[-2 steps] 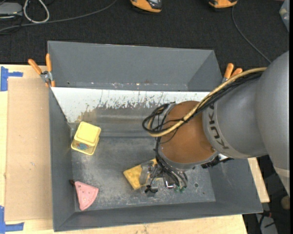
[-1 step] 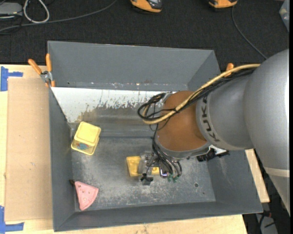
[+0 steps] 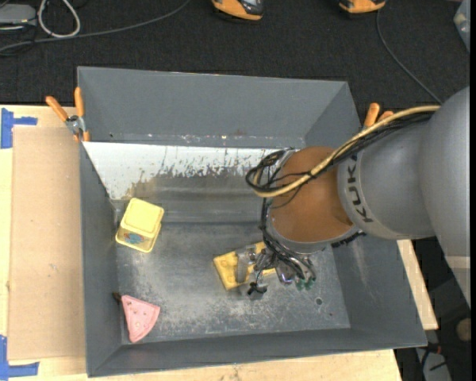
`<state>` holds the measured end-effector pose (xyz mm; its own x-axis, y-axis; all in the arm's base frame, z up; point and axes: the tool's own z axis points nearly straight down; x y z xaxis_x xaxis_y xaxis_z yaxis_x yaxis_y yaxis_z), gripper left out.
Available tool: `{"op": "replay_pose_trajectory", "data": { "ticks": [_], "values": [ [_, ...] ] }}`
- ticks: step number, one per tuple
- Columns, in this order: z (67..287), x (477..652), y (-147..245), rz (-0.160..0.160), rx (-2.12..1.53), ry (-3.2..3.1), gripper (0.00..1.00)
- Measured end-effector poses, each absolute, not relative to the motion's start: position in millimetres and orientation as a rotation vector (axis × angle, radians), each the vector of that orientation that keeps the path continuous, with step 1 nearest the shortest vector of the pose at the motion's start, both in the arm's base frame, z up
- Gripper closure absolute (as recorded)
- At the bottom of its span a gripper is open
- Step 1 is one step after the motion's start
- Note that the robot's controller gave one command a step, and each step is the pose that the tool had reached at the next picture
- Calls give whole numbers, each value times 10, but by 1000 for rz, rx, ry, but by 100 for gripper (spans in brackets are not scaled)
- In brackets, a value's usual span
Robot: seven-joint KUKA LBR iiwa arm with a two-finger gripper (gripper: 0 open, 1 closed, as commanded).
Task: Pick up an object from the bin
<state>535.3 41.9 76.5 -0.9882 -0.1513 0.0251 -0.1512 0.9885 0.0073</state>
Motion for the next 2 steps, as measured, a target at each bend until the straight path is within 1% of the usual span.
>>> {"op": "replay_pose_trajectory", "data": {
  "ticks": [1, 2],
  "values": [
    [953, 5460, 670, -6, 46, -3116, 100],
    [1022, 5475, 904, -3, -161, -3112, 100]
  ]
}}
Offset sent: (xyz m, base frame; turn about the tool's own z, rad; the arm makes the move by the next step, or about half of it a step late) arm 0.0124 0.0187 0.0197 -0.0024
